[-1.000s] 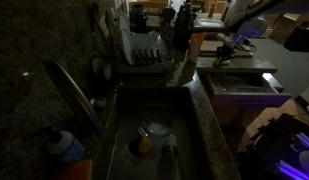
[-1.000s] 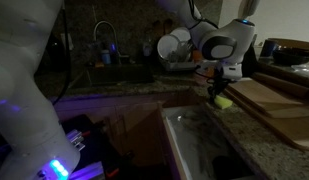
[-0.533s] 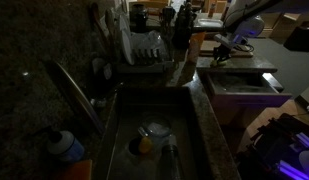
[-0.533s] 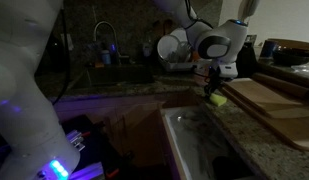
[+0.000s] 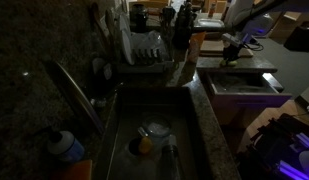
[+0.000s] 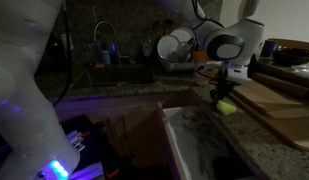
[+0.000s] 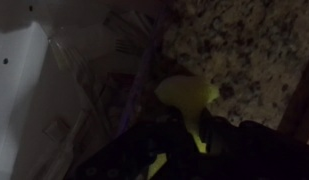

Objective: Pick the sponge and wipe the counter on the right

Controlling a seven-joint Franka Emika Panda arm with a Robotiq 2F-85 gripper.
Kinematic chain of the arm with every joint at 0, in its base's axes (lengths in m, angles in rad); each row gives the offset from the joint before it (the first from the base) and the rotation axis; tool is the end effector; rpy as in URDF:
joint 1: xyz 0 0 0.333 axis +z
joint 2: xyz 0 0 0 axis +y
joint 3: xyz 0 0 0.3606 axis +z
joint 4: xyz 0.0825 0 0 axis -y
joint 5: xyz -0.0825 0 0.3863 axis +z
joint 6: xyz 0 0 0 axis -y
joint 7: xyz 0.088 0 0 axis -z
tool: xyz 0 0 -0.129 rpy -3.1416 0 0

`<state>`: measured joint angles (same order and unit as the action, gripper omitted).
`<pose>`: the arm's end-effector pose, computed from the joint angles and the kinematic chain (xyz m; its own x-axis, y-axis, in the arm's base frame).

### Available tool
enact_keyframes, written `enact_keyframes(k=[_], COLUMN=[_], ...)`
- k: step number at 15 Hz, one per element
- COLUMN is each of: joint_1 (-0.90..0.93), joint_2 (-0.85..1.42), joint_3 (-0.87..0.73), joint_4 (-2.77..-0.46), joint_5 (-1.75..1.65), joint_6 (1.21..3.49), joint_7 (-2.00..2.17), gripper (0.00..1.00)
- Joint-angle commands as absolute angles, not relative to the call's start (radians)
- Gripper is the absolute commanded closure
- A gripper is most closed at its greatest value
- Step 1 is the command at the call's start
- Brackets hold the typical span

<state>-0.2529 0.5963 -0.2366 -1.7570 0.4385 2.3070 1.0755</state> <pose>0.6218 -0.2954 0.2484 -0.2444 -0.9527 -0.1805 -0.9650 0.2573 -0.0513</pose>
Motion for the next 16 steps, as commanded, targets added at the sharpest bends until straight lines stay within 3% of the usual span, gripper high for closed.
enact_keyframes(k=[1,16], joint_1=[-0.325,-0.598], joint_2=[0.585,0.613], joint_3=[-0.255,-0.374], joint_4=[-1.783,-1.773], joint_5=[0.457,0.574], joint_6=[2.265,2.400], joint_7=[1.057,1.071], gripper=[0.95,0.95])
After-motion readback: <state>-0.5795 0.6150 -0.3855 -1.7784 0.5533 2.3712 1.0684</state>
